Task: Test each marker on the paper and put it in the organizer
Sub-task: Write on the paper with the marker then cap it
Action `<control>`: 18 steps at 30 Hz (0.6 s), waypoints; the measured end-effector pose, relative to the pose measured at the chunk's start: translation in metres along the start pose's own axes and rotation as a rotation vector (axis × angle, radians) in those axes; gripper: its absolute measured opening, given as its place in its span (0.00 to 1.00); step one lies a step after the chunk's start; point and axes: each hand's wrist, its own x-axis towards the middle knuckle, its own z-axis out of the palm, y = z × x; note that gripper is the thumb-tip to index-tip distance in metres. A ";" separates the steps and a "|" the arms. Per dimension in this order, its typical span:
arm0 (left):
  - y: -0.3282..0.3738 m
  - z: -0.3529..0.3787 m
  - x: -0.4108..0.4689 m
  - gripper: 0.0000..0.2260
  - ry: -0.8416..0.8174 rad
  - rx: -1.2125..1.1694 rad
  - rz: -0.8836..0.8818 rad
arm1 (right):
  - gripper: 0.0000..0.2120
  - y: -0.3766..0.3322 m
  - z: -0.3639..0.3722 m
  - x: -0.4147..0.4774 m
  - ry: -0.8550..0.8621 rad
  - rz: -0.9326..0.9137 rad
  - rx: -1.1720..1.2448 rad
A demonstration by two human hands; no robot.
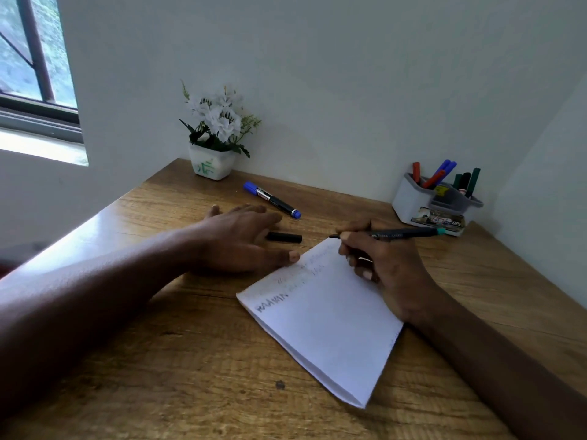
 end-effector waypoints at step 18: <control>0.011 0.001 -0.008 0.05 0.437 -0.643 0.298 | 0.08 -0.010 -0.012 0.000 -0.148 0.006 0.325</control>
